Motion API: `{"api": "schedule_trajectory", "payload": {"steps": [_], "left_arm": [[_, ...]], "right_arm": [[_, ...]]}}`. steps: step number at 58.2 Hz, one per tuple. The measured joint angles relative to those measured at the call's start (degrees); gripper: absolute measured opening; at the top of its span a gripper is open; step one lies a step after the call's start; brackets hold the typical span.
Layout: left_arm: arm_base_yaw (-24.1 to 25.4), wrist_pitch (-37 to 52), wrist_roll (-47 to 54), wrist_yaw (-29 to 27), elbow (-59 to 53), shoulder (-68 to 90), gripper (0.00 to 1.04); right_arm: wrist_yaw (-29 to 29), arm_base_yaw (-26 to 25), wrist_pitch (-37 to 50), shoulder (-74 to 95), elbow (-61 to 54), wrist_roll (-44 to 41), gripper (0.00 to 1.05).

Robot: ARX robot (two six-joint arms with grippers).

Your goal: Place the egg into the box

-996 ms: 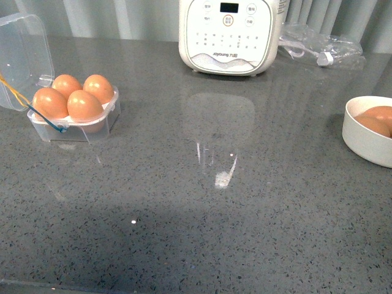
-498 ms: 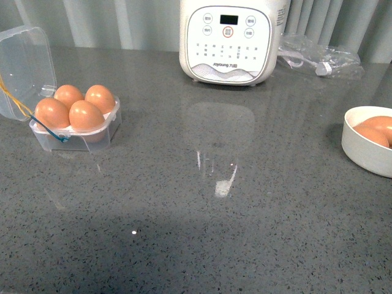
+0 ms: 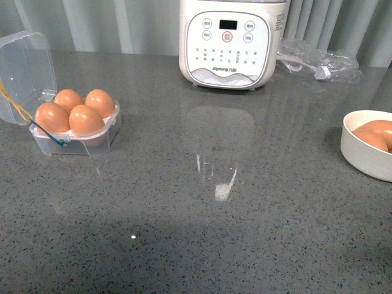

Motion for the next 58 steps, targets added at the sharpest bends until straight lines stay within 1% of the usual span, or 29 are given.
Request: {"api": "schedule_trajectory", "payload": {"steps": [3,6,7,12,36,40,53,55,58], "left_arm": [[0.0,0.0,0.0,0.0,0.0,0.0,0.98],[0.0,0.0,0.0,0.0,0.0,0.0,0.98],[0.0,0.0,0.0,0.0,0.0,0.0,0.98],[0.0,0.0,0.0,0.0,0.0,0.0,0.98],[0.0,0.0,0.0,0.0,0.0,0.0,0.98],[0.0,0.0,0.0,0.0,0.0,0.0,0.98],[0.0,0.0,0.0,0.0,0.0,0.0,0.98],[0.0,0.0,0.0,0.0,0.0,0.0,0.98],[0.0,0.0,0.0,0.0,0.0,0.0,0.98]], "right_arm": [[0.5,0.5,-0.3,-0.8,-0.5,0.0,0.03],[5.2,3.6,-1.2,-2.3,-1.3,0.0,0.03],[5.9,4.3,-1.3,-2.6,-1.5,0.0,0.03],[6.3,6.8,-2.2,-4.5,-2.4,0.0,0.03],[6.8,7.0,-6.5,-11.5,-4.9,0.0,0.03],[6.8,7.0,-6.0,-13.2,-6.7,0.0,0.03],[6.8,7.0,-9.1,-16.5,-6.7,0.0,0.03],[6.8,7.0,-11.1,-18.3,-6.7,0.0,0.03],[6.7,7.0,-16.7,-22.2,-6.7,0.0,0.03]]}}
